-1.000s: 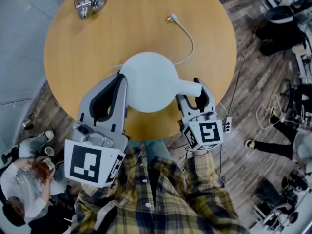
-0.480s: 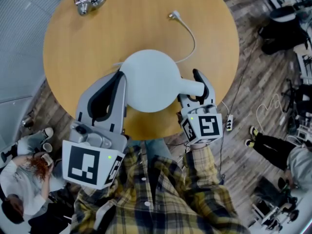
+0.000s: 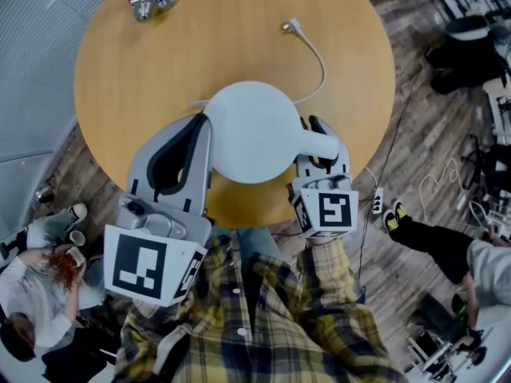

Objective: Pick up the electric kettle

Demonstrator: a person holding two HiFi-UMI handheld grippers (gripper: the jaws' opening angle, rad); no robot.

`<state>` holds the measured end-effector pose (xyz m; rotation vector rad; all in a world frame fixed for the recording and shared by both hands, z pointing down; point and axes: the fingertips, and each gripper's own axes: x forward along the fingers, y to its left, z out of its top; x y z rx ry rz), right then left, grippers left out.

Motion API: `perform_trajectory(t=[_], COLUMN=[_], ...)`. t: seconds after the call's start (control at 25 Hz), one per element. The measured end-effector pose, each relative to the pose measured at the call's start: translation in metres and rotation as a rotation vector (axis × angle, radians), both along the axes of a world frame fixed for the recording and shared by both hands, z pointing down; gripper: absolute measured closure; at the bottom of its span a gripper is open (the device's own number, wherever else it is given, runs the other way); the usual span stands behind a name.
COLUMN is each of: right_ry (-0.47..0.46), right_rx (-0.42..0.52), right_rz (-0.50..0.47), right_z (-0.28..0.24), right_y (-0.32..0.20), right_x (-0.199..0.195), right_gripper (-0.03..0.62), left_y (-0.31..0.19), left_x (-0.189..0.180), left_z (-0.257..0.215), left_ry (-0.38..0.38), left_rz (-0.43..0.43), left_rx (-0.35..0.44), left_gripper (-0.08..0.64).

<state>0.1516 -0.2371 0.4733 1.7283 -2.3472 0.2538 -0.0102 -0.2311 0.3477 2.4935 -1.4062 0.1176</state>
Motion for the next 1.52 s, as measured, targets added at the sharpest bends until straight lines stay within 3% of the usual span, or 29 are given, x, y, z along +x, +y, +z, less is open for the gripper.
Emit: perform_trajectory(t=[0.24,0.76,1.52], right_ry=[-0.026,-0.046,-0.031], right_rx=[0.002,0.001,0.027], right_rz=[0.029,0.09,0.066], right_z=[-0.001,-0.007,-0.071], right_y=[0.0,-0.008,-0.01], right_x=[0.001,0.007,0.021], right_gripper=[0.506,0.506,0.506], left_y=[0.004,-0.001,-0.006], left_x=[-0.004,-0.023,-0.036], left_z=[0.002,-0.02,-0.058], left_ry=[0.002,-0.01,0.015], left_rz=[0.0,-0.042,-0.065], left_rx=[-0.023,0.027,0.078], left_gripper=[0.557,0.557,0.557])
